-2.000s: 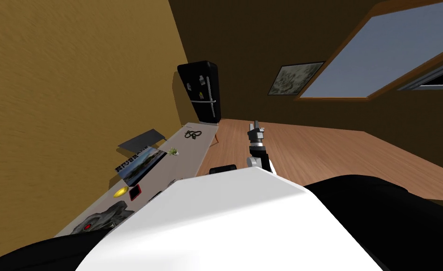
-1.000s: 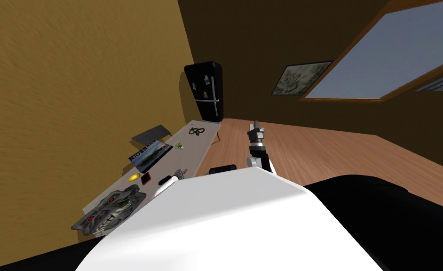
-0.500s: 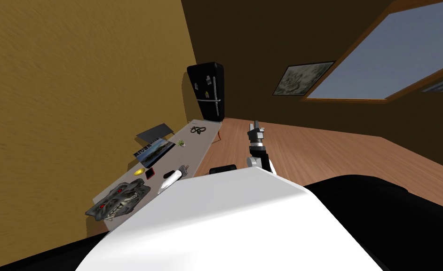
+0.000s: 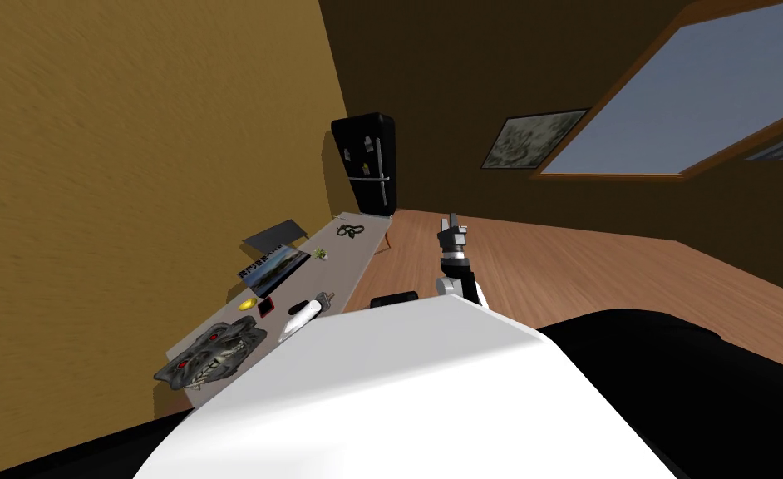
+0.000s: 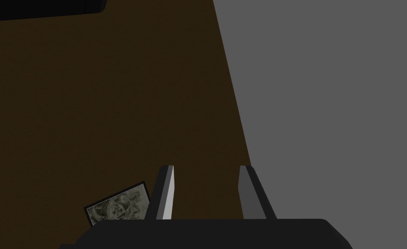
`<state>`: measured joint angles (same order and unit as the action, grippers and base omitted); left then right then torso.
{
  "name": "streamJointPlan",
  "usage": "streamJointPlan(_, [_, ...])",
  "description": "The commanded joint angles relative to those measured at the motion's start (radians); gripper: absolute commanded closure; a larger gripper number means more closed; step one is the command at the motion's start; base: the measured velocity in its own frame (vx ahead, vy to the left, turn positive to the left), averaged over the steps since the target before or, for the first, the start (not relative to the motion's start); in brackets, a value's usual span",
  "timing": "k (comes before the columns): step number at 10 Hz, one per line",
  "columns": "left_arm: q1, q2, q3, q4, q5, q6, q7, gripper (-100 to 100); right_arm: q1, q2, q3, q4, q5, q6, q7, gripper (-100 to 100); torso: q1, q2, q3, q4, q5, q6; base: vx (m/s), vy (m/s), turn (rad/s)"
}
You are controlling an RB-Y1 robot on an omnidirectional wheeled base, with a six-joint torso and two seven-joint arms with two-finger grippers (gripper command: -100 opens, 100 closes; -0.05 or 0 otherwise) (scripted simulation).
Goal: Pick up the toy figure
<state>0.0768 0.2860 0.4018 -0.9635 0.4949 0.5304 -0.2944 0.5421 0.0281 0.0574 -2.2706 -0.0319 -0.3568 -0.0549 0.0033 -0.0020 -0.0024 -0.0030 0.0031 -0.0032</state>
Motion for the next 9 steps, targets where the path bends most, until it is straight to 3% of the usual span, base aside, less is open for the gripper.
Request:
streamJointPlan(1, [0.0, 0.0, 0.0, 0.0, 0.0, 0.0, 0.0, 100, 0.0, 0.0, 0.0, 0.0, 0.0, 0.0, 0.0, 0, 0.0, 0.0, 0.0, 0.0, 0.0, 0.0, 0.0, 0.0, 0.0])
streamJointPlan(2, [0.0, 0.0, 0.0, 0.0, 0.0, 0.0, 0.0, 0, 0.0, 0.0, 0.0, 0.0, 0.0, 0.0, 0.0, 0, 0.0, 0.0, 0.0, 0.0, 0.0, 0.0, 0.0, 0.0, 0.0])
streamJointPlan(3, [0.05, 0.032, -0.047, -0.009, 0.03, -0.044, 0.036, 100, 0.0, 0.0, 0.0, 0.0, 0.0, 0.0, 0.0, 0, 0.0, 0.0, 0.0, 0.0, 0.0, 0.0, 0.053, -0.035, -0.076])
streamJointPlan(4, [0.073, 0.065, -0.077, -0.041, 0.059, -0.072, 0.064, 100, 0.0, 0.0, 0.0, 0.0, 0.0, 0.0, 0.0, 0, 0.0, -0.003, -0.002, -0.001, 0.0, -0.001, 0.122, -0.035, -0.094])
streamJointPlan(6, [0.112, 0.065, -0.094, -0.041, 0.059, -0.08, 0.077, 100, 0.0, 0.0, 0.0, 0.0, 0.0, 0.0, 0.0, 0, 0.002, -0.008, -0.004, -0.002, 0.0, -0.001, 0.083, 0.003, -0.019])
streamJointPlan(7, [0.149, 0.098, -0.141, -0.073, 0.088, -0.116, 0.118, 100, 0.0, 0.0, 0.0, 0.0, 0.0, 0.0, 0.0, 0, 0.003, -0.005, -0.003, -0.002, 0.0, -0.002, 0.051, -0.002, -0.049])
streamJointPlan(8, [0.174, 0.098, -0.141, -0.073, 0.088, -0.116, 0.118, 100, 0.0, 0.0, 0.0, 0.0, 0.0, 0.0, 0.0, 0, 0.002, -0.004, -0.002, -0.001, 0.0, -0.001, 0.053, -0.006, -0.047])
streamJointPlan(9, [0.21, 0.131, -0.184, -0.106, 0.117, -0.152, 0.159, 100, 0.0, 0.0, 0.0, 0.0, 0.0, 0.0, 0.0, 0, 0.002, -0.003, -0.002, -0.001, 0.0, -0.001, 0.073, -0.014, -0.069])
